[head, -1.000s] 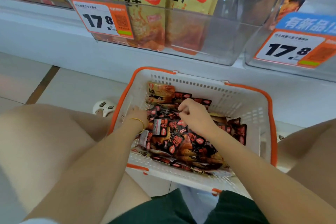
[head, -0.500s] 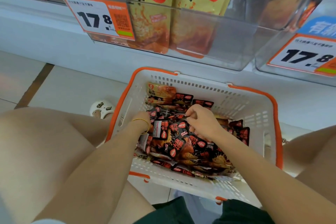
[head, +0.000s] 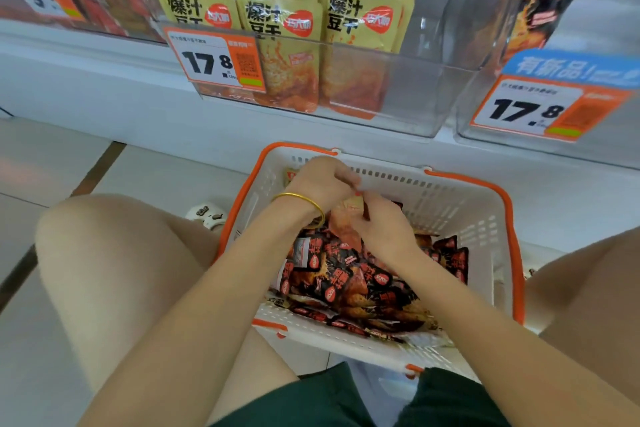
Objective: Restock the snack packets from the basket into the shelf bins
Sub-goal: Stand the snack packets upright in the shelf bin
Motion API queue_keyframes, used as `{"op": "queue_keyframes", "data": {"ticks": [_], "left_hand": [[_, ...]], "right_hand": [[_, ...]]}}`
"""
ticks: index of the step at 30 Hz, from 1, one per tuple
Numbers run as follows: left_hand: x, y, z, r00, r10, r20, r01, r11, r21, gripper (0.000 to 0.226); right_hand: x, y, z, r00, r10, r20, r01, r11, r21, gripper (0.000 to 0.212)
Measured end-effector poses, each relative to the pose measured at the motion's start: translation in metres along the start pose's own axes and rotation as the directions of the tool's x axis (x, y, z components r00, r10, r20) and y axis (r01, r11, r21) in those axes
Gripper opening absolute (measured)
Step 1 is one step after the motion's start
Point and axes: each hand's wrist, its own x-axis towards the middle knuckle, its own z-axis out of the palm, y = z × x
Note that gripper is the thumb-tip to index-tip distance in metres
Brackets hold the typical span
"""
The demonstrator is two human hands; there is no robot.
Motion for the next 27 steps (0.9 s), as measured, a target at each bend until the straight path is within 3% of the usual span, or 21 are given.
{"op": "queue_keyframes", "data": {"ticks": [2,3,4,5,7,9,11,13,16,20,22,23,27], "left_hand": [[-0.014,0.017,-0.006,0.991,0.102,-0.083,-0.117,0.973,-0.200,0.033],[-0.019,0.024,-0.009,0.962,0.170,-0.214,-0.225,0.938,-0.264,0.036],[-0.025,0.030,-0.013,0.884,0.266,-0.384,-0.366,0.905,-0.217,0.036],[-0.029,0.034,-0.017,0.758,0.381,-0.529,-0.486,0.871,-0.069,0.036],[-0.033,0.040,-0.025,0.494,0.590,-0.639,-0.539,0.784,0.307,0.037],[-0.029,0.042,-0.034,0.361,0.694,-0.623,-0.492,0.709,0.505,0.041],[-0.021,0.041,-0.041,0.343,0.734,-0.587,-0.442,0.677,0.589,0.044],[-0.016,0.039,-0.046,0.375,0.742,-0.556,-0.396,0.671,0.627,0.049],[-0.008,0.037,-0.048,0.438,0.738,-0.513,-0.347,0.666,0.661,0.054],[0.000,0.035,-0.044,0.469,0.724,-0.505,-0.349,0.678,0.648,0.059],[0.001,0.033,-0.043,0.459,0.724,-0.515,-0.356,0.681,0.640,0.060],[0.002,0.031,-0.043,0.451,0.727,-0.518,-0.360,0.679,0.640,0.059],[0.005,0.028,-0.044,0.430,0.742,-0.514,-0.364,0.664,0.654,0.054]], "right_hand": [[-0.009,-0.004,-0.020,1.000,-0.007,-0.022,0.011,0.986,0.168,0.009],[-0.014,-0.008,-0.031,1.000,0.004,-0.019,0.001,0.958,0.288,0.014],[-0.018,-0.013,-0.043,1.000,0.015,-0.012,-0.009,0.913,0.407,0.016],[-0.022,-0.017,-0.054,0.999,0.030,-0.014,-0.019,0.869,0.494,0.019],[-0.028,-0.027,-0.075,0.996,0.071,-0.061,-0.021,0.803,0.596,0.025],[-0.030,-0.038,-0.094,0.989,0.103,-0.107,0.000,0.722,0.692,0.027],[-0.030,-0.050,-0.114,0.985,0.107,-0.132,0.035,0.630,0.776,0.025],[-0.026,-0.063,-0.136,0.977,0.060,-0.204,0.125,0.613,0.780,0.026],[-0.009,-0.082,-0.160,0.925,-0.032,-0.379,0.299,0.675,0.674,0.007],[0.021,-0.110,-0.182,0.769,-0.125,-0.627,0.469,0.777,0.419,0.013],[0.036,-0.117,-0.186,0.717,-0.200,-0.668,0.445,0.869,0.218,0.020],[0.042,-0.118,-0.184,0.725,-0.230,-0.649,0.403,0.906,0.129,0.022],[0.054,-0.117,-0.166,0.835,-0.222,-0.504,0.200,0.975,-0.098,0.015]]}}
